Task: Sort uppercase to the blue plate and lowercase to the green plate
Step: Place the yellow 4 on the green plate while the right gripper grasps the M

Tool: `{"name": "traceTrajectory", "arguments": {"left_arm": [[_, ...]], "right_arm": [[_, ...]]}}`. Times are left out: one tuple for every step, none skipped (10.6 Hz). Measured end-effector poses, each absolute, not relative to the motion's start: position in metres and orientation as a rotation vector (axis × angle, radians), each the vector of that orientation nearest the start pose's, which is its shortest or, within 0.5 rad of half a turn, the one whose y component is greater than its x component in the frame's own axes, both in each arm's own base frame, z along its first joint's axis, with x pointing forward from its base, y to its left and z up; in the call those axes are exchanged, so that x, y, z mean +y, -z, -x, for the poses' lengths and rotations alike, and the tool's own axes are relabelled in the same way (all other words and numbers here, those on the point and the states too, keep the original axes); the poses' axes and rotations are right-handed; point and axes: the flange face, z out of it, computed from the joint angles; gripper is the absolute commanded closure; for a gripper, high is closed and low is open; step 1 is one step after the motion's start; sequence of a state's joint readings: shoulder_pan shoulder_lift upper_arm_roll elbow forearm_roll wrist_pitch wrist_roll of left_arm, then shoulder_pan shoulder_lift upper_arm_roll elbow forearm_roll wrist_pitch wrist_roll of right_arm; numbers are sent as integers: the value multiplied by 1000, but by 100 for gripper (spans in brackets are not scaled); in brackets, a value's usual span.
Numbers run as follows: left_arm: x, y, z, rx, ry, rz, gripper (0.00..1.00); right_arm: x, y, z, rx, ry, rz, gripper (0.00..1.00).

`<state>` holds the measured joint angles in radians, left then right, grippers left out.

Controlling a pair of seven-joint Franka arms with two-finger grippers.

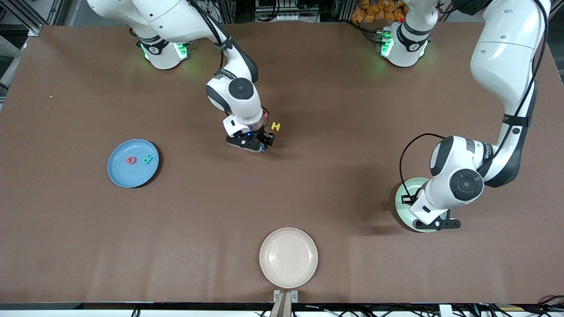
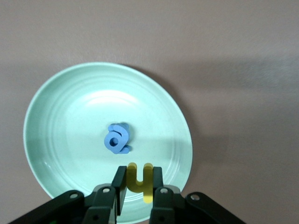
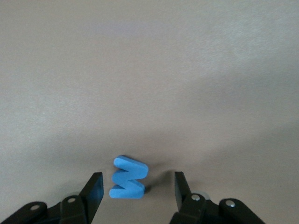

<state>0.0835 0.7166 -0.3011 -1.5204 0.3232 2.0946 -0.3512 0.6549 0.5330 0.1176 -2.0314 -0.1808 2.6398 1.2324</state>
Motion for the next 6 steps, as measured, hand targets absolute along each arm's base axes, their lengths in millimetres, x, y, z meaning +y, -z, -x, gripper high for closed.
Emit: {"name": "traceTrajectory", "arguments": {"left_arm": [[-100, -236, -690, -24, -133, 3039, 1], [-96, -234, -691, 14, -139, 3038, 0], [-92, -236, -692, 71, -138, 3039, 0], [-88, -240, -696, 98, -134, 3061, 0], [-85, -248, -700, 89, -122, 3092, 0], [-85, -259, -704, 80, -97, 3111, 0]], "right_arm": [[430, -187, -429, 484, 118, 3052, 18], [433, -187, -427, 474, 121, 3054, 20], [434, -187, -427, 473, 123, 3053, 24], [432, -187, -430, 510, 126, 3048, 25], [427, -186, -435, 594, 131, 3035, 29], [424, -186, -438, 680, 134, 3017, 32]]}}
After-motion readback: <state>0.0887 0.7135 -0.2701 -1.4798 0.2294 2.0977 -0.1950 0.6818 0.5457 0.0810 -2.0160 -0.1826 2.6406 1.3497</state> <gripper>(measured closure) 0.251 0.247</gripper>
